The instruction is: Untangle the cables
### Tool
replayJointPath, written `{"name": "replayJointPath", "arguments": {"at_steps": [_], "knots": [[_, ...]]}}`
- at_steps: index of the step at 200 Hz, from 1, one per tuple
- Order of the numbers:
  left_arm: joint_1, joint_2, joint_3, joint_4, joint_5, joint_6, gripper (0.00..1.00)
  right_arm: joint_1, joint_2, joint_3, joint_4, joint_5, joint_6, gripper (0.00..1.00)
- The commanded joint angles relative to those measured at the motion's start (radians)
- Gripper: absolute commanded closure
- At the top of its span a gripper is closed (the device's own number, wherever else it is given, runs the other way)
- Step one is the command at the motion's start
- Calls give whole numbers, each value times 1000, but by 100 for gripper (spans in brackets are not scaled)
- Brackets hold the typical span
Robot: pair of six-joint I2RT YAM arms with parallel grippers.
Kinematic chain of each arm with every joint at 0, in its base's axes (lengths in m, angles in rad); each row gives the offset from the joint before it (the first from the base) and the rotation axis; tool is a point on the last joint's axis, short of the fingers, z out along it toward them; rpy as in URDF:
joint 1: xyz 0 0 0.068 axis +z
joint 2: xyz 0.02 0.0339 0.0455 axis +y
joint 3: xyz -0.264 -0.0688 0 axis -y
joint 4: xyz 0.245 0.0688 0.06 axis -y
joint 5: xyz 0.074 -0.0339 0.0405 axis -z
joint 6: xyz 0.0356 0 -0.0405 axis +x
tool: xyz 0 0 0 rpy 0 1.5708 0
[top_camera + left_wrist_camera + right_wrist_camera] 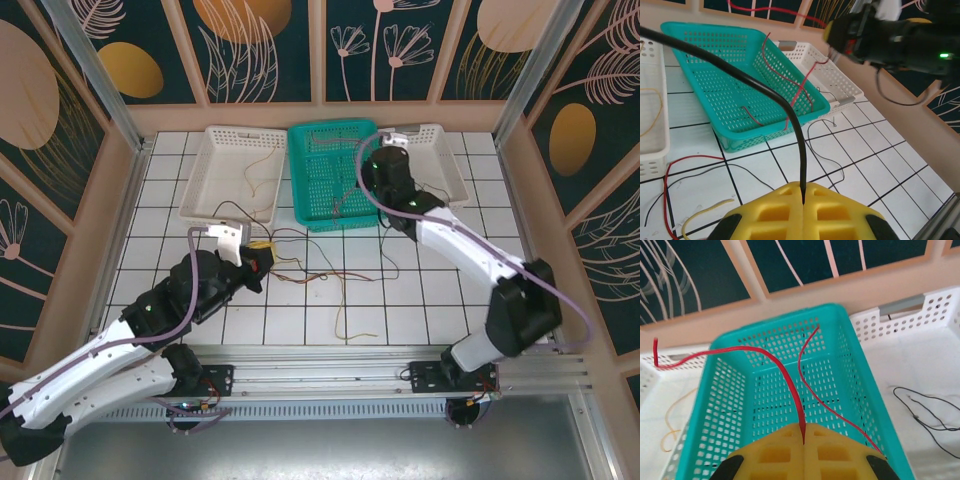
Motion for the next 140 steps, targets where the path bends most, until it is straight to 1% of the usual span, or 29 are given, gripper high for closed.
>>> {"name": "replayJointPath", "arguments": {"at_steps": [1,11,41,57,73,96,140], "knots": [[1,-6,-12,4,-19,16,100,-4,115,99,19,3,-21,100],[1,-3,-13,7,-19,16,100,-36,176,140,2,6,-17,100],[2,3,-17,12,-20,17,100,-56,336,249,-47,-32,-10,100],[2,3,-17,13,-22,16,100,-61,409,317,-81,-81,-38,100],[2,2,-17,11,-22,17,100,-61,475,391,-140,-93,-51,100],[2,5,-18,15,-21,16,100,-67,546,479,-229,-115,-50,100],[1,17,-21,26,-14,17,100,-89,628,565,-283,-138,-29,100]]}}
